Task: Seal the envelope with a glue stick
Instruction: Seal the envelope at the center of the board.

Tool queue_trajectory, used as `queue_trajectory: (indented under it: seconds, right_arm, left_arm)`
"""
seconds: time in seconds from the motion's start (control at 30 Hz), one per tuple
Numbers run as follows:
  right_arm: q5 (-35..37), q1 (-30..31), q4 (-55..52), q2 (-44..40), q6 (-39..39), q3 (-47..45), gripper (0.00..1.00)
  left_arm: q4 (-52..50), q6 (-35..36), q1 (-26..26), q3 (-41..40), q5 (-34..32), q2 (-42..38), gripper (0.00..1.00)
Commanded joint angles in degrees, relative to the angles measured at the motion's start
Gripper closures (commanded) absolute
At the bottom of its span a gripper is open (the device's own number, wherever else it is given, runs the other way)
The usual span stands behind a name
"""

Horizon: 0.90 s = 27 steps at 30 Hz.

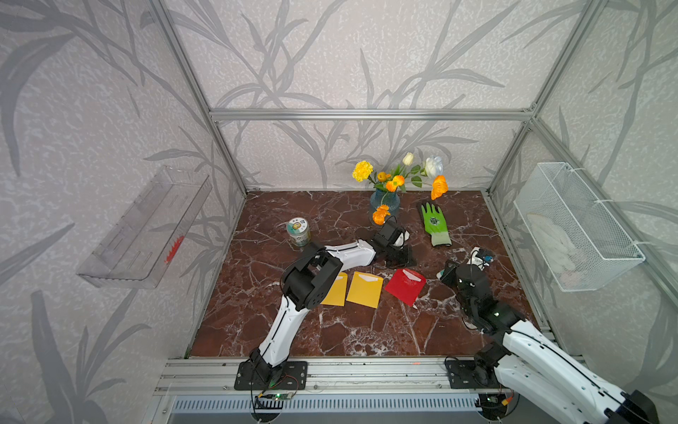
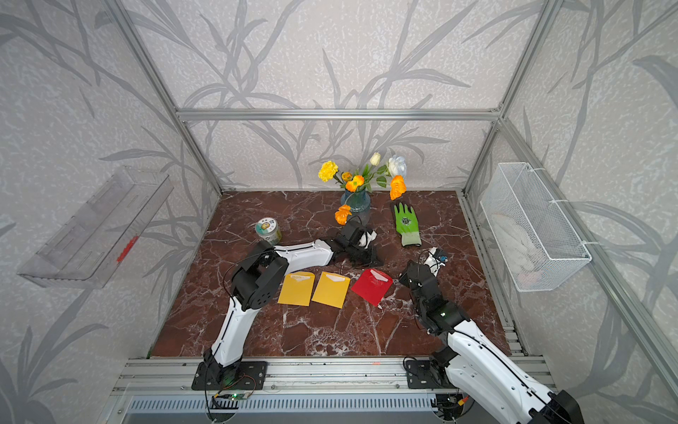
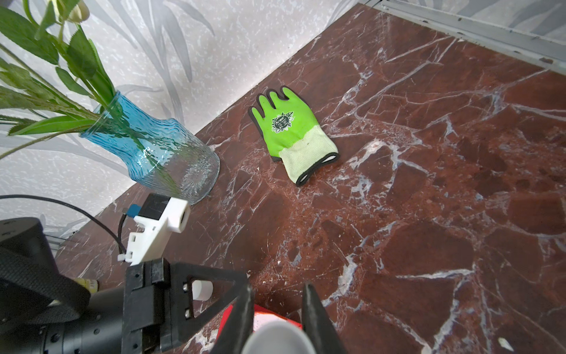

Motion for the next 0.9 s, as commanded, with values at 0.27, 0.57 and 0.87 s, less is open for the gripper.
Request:
queue_trajectory:
  seconds: [0.27, 0.57, 0.87]
  right_arm:
    - [-1.3, -0.3, 1.2, 2.1, 1.6, -1.4, 1.00]
    - [-2.4, -0.3, 2.2, 3.7, 2.6, -2.7, 1.00]
    - [-2.3, -0.4, 1.8, 3.3, 2.8, -2.9, 1.00]
  left_arm:
    - [2.1, 0.8, -0.9, -6.9, -1.4, -5.7, 0.94]
    - [2.4, 2.1, -1.0, -10.1, -2.3, -7.0, 0.94]
    - [2.1, 2.0, -1.0, -9.4, -1.5, -5.0, 0.94]
